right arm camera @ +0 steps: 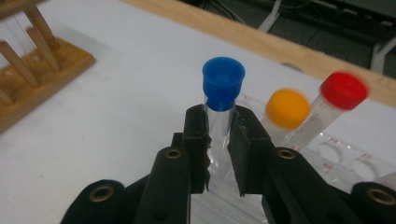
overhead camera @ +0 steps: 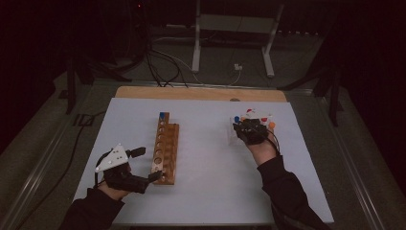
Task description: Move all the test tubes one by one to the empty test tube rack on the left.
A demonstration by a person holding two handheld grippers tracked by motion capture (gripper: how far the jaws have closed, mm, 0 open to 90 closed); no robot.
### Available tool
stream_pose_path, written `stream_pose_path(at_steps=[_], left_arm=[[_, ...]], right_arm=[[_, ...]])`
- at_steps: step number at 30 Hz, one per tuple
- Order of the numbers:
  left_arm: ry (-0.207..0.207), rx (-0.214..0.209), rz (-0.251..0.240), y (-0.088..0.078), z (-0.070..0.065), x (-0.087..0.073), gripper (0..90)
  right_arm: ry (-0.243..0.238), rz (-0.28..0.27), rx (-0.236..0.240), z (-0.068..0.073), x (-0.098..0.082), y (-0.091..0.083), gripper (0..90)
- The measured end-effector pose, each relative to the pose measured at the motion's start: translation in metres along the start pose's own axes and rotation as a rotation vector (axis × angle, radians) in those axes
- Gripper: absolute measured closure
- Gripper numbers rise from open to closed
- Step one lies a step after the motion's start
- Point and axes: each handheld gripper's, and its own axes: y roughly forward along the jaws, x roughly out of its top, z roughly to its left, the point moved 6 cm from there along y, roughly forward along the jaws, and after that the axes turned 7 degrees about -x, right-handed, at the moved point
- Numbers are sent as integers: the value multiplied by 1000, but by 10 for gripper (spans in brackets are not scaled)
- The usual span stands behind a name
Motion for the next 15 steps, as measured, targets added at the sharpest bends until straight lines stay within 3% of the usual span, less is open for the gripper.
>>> stream_pose_path(at_steps=[9,15], left_arm=[[17,-28,2,3,-4,13,11],[44,-54,12,9,-9,25,12]], right_arm=[[-38,-64,10,2,22,-29,774],[-68,-79,47,10,27,-43,774]])
